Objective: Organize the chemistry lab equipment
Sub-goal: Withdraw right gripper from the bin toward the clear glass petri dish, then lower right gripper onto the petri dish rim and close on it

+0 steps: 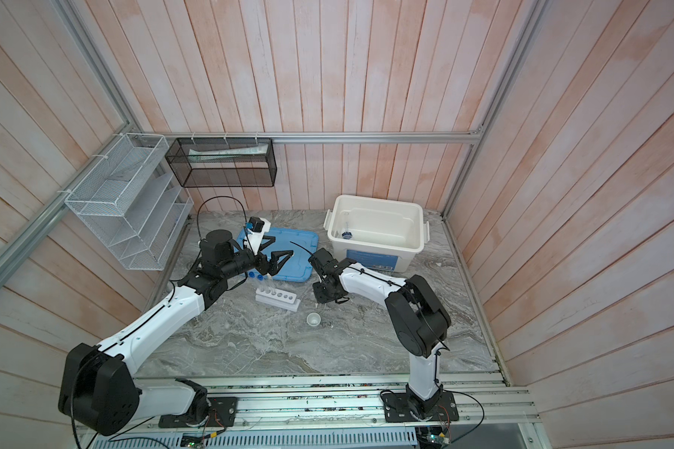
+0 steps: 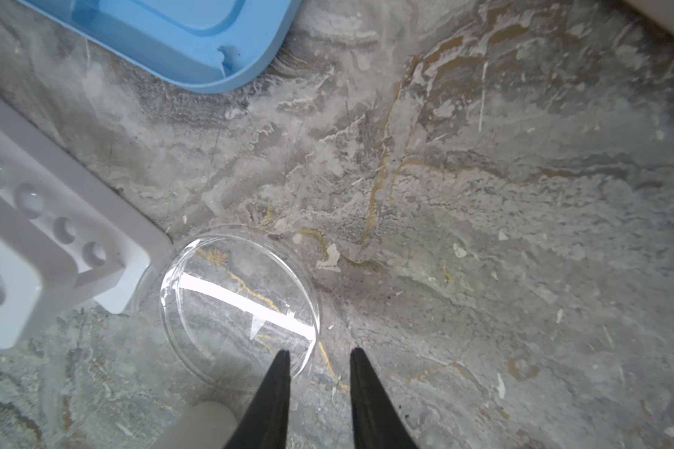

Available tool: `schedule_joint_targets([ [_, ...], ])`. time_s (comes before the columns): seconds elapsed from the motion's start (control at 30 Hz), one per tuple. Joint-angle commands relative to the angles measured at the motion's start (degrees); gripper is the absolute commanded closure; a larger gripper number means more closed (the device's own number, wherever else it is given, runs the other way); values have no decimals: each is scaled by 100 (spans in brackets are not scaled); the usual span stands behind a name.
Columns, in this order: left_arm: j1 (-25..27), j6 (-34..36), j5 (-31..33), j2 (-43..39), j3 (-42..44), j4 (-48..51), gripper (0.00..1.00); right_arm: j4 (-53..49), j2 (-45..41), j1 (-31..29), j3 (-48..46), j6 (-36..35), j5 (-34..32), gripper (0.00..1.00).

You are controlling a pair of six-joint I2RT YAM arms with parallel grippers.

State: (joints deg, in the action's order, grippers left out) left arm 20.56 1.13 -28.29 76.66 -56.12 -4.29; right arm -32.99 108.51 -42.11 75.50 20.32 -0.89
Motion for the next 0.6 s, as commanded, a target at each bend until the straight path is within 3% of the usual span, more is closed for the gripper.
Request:
schedule_joint_targets([
  [0.0, -26, -91, -45, -40, -8, -12, 10, -32, 147, -43, 153, -125, 82, 73],
  [0.57, -25, -102, -23, 41, -119, 113, 10, -369, 636, -61, 526, -388, -96, 81],
])
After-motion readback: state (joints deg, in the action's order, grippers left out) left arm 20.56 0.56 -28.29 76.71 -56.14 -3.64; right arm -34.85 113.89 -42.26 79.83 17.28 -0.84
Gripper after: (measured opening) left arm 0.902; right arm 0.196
